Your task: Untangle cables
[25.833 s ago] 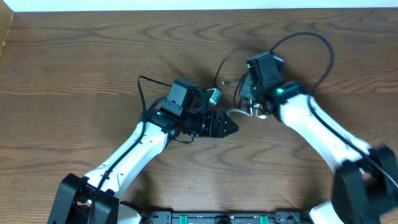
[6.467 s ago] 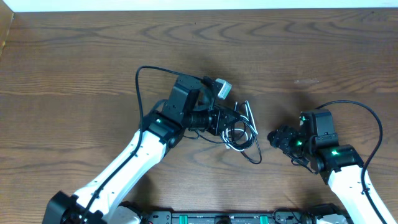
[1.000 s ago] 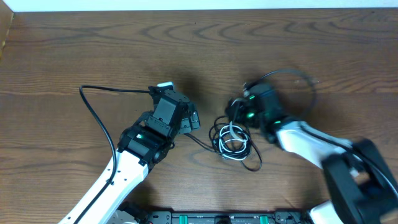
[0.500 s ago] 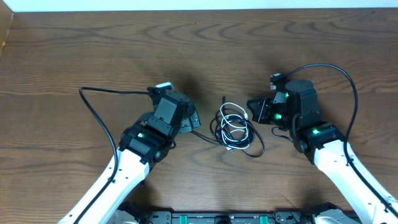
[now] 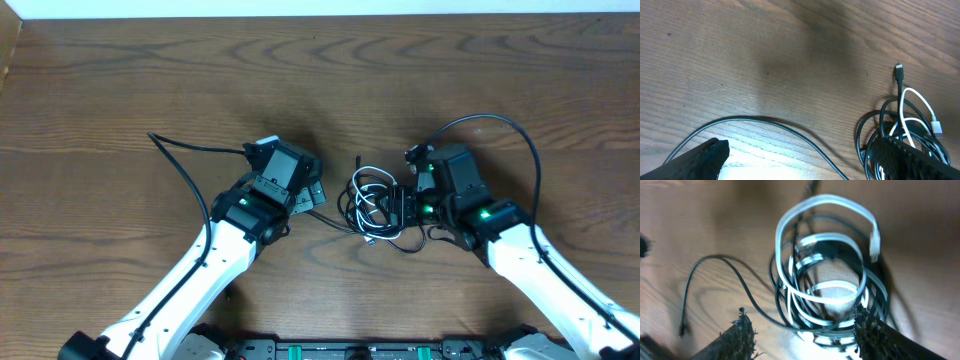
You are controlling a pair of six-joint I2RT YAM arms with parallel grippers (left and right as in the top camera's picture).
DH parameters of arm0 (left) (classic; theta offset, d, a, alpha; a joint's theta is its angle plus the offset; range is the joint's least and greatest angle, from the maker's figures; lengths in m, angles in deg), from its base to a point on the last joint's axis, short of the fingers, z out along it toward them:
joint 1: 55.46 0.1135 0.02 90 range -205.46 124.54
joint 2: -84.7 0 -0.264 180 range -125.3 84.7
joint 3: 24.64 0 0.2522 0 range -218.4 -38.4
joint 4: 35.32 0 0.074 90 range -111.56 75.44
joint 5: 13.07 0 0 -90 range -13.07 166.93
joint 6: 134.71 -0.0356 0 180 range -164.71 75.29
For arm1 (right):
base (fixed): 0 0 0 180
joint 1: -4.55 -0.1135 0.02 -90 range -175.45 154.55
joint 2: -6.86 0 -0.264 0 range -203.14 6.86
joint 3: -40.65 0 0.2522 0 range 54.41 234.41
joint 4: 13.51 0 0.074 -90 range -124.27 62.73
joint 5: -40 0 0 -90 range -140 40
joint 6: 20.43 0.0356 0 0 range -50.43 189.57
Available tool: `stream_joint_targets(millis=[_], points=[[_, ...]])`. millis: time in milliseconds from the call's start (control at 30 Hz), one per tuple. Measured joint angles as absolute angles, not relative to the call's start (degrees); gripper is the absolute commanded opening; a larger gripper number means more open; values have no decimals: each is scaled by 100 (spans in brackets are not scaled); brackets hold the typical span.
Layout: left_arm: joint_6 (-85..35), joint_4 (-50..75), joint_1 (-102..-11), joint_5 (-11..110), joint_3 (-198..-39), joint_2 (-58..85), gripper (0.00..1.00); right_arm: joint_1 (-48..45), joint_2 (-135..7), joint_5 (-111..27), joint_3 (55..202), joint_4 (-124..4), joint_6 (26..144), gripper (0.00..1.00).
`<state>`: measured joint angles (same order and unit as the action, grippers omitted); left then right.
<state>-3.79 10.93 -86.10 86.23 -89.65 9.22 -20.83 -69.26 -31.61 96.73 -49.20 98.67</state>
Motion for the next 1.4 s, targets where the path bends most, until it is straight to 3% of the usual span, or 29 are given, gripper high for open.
stream_joint_targets(millis=[400,700,800,833,1100,1400], points=[[-331,1095,-8610,8623,-8965,915,98,-2088,-7905,-3207,9671,-4883,12971,51],[-296,1093,-8610,8623,-8965,915,98,-2086,-8379,-3382,9671,-4416,13858,24],[-293,1095,-8610,8623,-8965,915,98,-2077,-8386,-3473,9671,-4413,13983,3],[-293,1095,-8610,8623,-8965,915,98,-2075,-8386,-3500,9671,-4407,13998,1],[-293,1095,-8610,8625,-8965,915,98,-1972,-8303,-3543,9671,-4354,13742,1],[-291,1093,-8610,8623,-8965,915,98,-1924,-6399,-3504,9660,-3806,12431,1]])
